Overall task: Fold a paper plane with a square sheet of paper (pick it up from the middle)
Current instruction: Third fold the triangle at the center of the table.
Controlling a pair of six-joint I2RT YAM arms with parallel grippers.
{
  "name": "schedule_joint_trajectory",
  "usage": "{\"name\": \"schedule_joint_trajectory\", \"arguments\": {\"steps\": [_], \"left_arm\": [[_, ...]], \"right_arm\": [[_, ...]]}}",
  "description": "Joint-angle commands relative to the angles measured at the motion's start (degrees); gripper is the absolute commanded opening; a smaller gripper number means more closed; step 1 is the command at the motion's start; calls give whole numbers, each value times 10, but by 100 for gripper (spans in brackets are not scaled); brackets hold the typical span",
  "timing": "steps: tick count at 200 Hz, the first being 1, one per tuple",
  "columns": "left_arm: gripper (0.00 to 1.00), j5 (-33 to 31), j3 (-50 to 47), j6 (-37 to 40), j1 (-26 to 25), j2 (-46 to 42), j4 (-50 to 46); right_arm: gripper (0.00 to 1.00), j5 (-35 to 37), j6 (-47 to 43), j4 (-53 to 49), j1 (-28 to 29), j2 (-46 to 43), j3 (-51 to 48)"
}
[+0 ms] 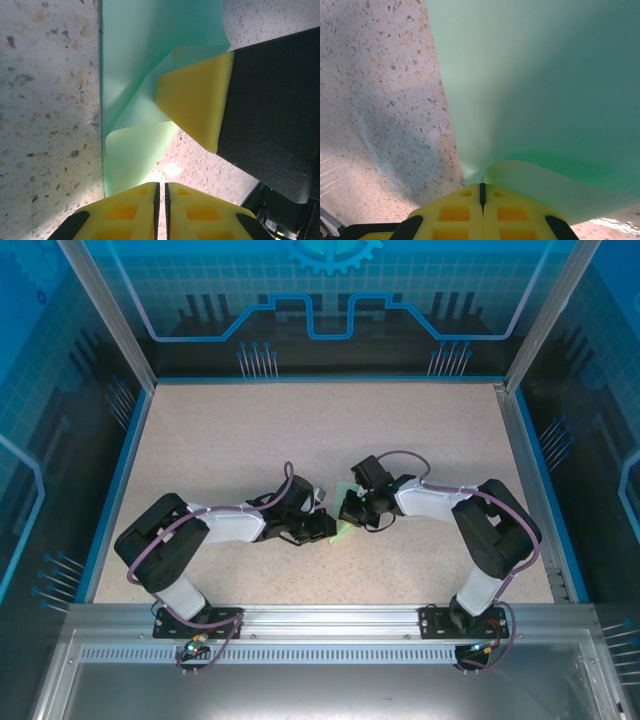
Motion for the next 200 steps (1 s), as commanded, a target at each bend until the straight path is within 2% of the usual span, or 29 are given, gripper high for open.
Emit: {"name": "schedule_joint_trajectory", "arguments": {"steps": [1,200], "left_arm": [[16,1,17,6,-6,9,-9],[15,3,37,17,-6,43,-38]], "right_arm": [[2,6,7,-6,7,-4,-5],[2,13,2,-23,6,1,0]]}}
